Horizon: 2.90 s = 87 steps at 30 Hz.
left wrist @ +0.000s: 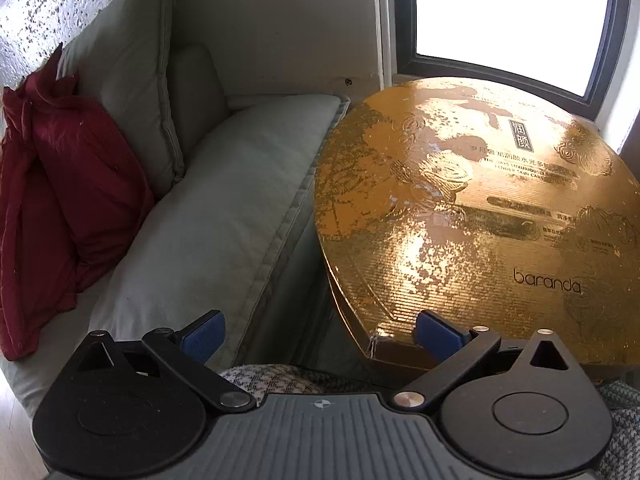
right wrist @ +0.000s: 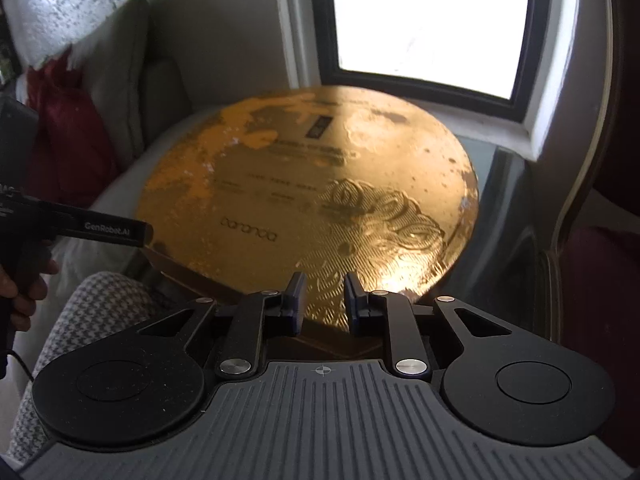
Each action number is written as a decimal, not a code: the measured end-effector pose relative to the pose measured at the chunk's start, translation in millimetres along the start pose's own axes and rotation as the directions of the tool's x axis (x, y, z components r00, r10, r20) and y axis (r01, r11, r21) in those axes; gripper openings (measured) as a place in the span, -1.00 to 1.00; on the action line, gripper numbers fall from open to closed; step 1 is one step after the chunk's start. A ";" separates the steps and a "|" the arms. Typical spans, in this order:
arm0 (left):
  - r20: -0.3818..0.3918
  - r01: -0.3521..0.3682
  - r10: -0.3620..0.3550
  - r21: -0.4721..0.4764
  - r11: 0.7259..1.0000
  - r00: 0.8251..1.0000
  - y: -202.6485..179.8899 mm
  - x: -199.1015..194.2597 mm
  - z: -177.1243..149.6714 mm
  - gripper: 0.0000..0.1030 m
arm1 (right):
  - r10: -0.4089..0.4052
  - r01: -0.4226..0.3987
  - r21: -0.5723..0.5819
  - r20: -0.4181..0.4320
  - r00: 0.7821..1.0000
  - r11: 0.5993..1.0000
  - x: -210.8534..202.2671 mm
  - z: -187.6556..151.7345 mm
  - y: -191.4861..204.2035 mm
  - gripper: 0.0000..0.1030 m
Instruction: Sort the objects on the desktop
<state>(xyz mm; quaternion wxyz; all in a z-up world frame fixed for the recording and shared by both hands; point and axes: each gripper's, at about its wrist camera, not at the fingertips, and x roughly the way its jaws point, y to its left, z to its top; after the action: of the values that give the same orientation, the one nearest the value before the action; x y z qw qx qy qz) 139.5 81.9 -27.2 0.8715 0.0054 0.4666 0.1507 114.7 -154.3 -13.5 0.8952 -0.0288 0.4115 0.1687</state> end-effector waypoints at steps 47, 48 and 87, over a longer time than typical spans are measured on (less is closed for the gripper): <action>-0.079 0.214 -0.200 0.268 0.939 0.977 -102.0 -55.9 -25.5 0.99 | -0.070 0.066 0.317 0.001 0.998 0.946 -36.9 -25.4 -62.4 0.83; -0.079 0.209 -0.195 0.265 0.941 0.978 -102.5 -56.7 -26.0 0.99 | -0.065 0.062 0.306 0.000 0.998 0.950 -38.2 -25.8 -60.4 0.83; 0.023 0.228 -0.235 0.171 0.959 0.972 -29.7 -127.2 -106.1 0.99 | -0.066 0.046 0.161 0.123 0.990 0.986 -120.7 -78.2 20.3 0.91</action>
<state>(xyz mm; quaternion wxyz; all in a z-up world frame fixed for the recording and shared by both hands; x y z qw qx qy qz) -5.3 5.6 11.7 0.8894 0.0273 0.4563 0.0080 -21.7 -183.7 26.8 0.9236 0.0415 0.3643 0.1118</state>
